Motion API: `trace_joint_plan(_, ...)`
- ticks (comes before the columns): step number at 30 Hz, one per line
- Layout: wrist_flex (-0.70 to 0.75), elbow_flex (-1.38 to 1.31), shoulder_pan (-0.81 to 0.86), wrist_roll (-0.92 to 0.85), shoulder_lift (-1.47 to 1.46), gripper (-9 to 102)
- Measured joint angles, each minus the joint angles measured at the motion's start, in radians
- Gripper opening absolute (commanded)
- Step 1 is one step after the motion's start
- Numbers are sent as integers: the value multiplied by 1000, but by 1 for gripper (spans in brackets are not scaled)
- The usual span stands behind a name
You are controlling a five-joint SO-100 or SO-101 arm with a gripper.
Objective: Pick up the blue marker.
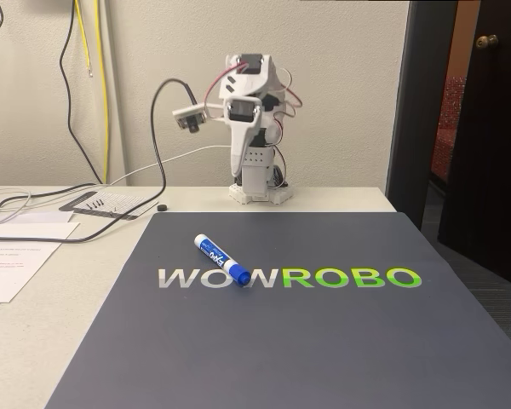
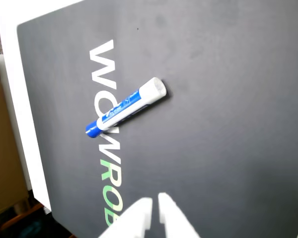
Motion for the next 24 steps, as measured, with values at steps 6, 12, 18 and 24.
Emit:
trace_joint_plan(6,-9,-132,44,-103,-169,1)
trace_joint_plan(12,-77,-268,107,-290,-383,1)
trace_joint_plan(18,-167,-310,123,-480,-506,1)
trace_joint_plan(24,-290,-310,114,-709,-589,0)
